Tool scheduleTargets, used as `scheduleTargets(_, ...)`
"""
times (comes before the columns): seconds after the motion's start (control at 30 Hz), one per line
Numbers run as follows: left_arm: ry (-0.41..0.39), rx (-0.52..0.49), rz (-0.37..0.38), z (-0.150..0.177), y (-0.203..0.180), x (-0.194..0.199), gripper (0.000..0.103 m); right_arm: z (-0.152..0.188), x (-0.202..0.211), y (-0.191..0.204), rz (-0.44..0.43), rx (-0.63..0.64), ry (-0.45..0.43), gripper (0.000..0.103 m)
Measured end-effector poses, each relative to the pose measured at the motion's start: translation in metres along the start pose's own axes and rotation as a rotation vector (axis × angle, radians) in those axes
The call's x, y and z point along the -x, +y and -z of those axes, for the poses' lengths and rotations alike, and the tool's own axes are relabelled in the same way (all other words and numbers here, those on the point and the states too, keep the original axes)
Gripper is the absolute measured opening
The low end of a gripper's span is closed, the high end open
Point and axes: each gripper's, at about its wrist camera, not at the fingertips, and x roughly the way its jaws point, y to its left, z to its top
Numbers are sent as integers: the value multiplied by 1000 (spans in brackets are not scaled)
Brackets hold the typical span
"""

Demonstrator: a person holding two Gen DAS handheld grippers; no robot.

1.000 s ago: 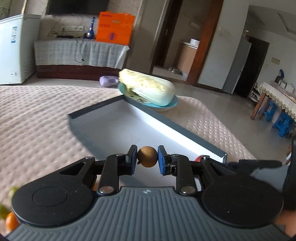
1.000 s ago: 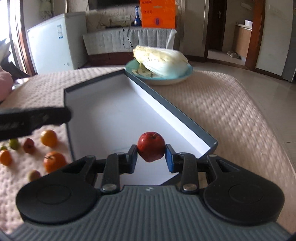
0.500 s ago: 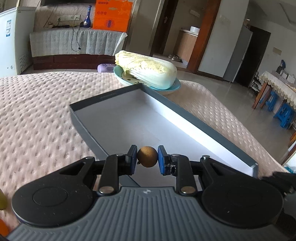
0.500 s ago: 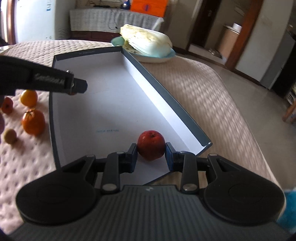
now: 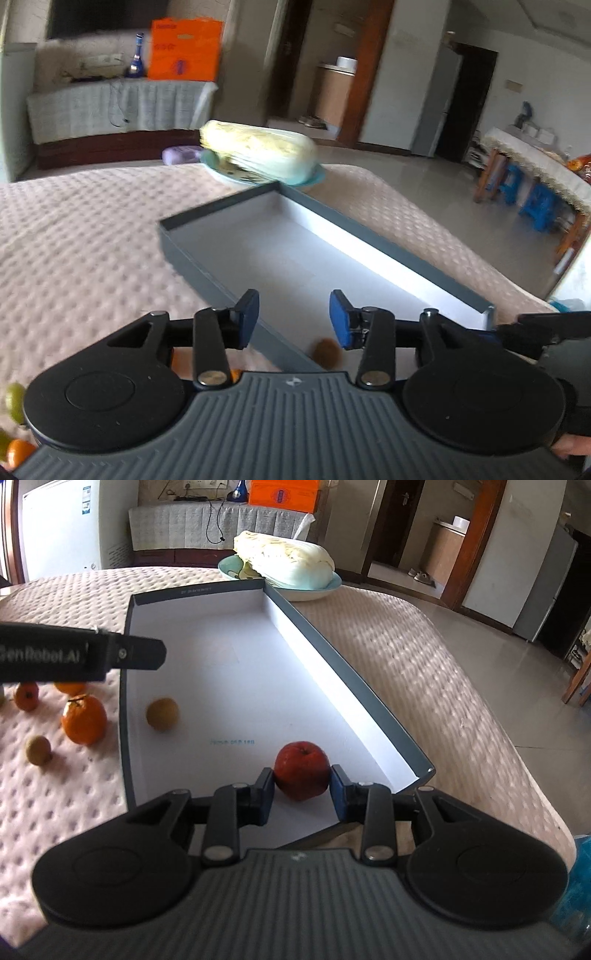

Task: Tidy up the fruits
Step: 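Carry both fruits to the grey box while the left gripper releases the kiwi inside, then lower the red apple into the box and open the right gripper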

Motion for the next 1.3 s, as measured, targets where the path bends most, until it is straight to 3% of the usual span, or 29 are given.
scheduleTargets(0.13,-25,103,-136,-5,24,11,47,0,0,-2,-13,12,-5,36)
scheduleTargets(0.27,68,149,-277,-1,41,-2,44,0,-1,0,-6,17,-6,36)
scheduleTargets(0.33,85,127,-307,-1,40,-11,43,0,-1,1,-7,16,-4,36)
scheduleTargets(0.43,82,76,-281,-7,30,-23,43,2,1,3,-10,34,-6,36)
scheduleTargets(0.63,110,78,-268,-12,21,-55,12,2,3,1,-22,8,-3,36)
scheduleTargets(0.77,114,81,-210,-18,15,-76,12,1,4,4,-55,-17,-3,37)
scheduleTargets(0.9,100,47,-197,-24,6,-94,12,-1,5,9,-99,-38,-20,37)
scheduleTargets(1.07,95,21,-209,-22,4,-94,21,-5,-5,3,-148,-91,-16,37)
scheduleTargets(1.13,76,2,-234,-21,2,-86,43,-9,-4,1,-123,-99,-49,36)
scheduleTargets(1.2,55,3,-249,-20,4,-75,59,-12,5,-1,-80,-91,-124,41)
scheduleTargets(1.23,44,10,-242,-19,5,-67,65,-13,9,-1,-69,-86,-153,50)
scheduleTargets(1.3,19,12,-239,-17,8,-47,69,-13,16,-3,-42,-76,-196,54)
